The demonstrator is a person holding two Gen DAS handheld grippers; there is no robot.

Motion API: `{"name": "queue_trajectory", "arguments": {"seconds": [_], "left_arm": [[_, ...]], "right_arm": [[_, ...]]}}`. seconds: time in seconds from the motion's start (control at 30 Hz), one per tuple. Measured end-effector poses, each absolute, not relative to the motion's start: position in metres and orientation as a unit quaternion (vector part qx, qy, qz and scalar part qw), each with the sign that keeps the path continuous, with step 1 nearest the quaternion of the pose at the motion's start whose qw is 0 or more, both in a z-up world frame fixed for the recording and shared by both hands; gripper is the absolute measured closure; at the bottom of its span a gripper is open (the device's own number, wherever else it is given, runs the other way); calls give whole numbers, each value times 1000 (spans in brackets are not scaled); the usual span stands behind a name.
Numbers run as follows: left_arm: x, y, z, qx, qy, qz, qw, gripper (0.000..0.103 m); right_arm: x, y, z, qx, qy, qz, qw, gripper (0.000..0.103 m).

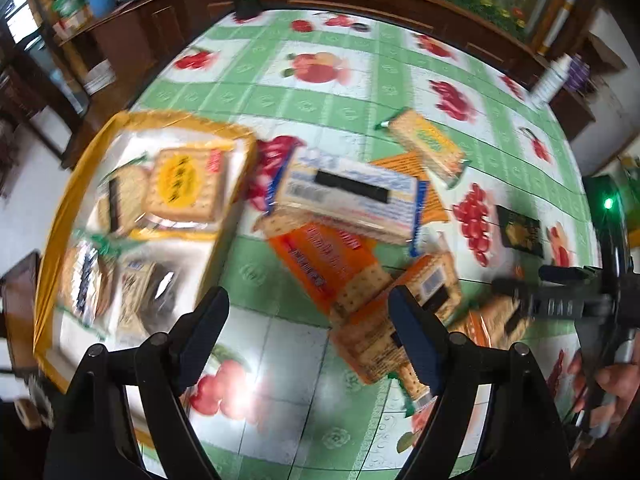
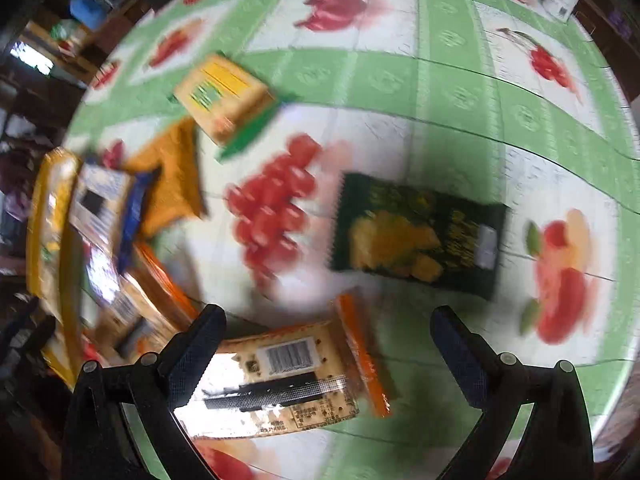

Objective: Organize snacks
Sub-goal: 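Move both tools back over the remaining snack packs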

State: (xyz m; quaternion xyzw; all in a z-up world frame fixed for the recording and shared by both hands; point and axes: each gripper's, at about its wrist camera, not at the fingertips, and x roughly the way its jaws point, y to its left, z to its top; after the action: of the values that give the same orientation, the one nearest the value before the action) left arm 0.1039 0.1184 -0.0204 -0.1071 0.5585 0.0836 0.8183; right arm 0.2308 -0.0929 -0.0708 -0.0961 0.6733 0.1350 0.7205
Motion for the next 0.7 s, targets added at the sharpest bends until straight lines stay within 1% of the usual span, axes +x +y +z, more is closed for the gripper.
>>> {"name": "queue_trajectory", "arguments": {"seconds": [0.1,0.17,0.2,0.27,0.4,0.6,0.7], "left_arm": [[117,100,-23,-71,565,14,822,21],[125,81,-27,-20,577,-24,816,21],[130,71,-28,8,578,-40,815,21],[138,56,-34,55,584,-69,807,21],[149,39,-50,120,616,-103,772,21],[153,35,-75,133,663,-134,725,21],[151,27,-75,152,652,-132,731,20]], "right_arm": [[213,-102,-69,-142,680,141,705,0],[200,-113,-61,-174,668,131,711,0],[196,-120,-56,-170,663,128,717,0],[188,-138,-47,-128,669,133,720,0],[169,-165,-40,-65,683,137,715,0],[135,-191,-44,22,705,149,693,0],[128,-197,-47,82,713,138,683,0]]}}
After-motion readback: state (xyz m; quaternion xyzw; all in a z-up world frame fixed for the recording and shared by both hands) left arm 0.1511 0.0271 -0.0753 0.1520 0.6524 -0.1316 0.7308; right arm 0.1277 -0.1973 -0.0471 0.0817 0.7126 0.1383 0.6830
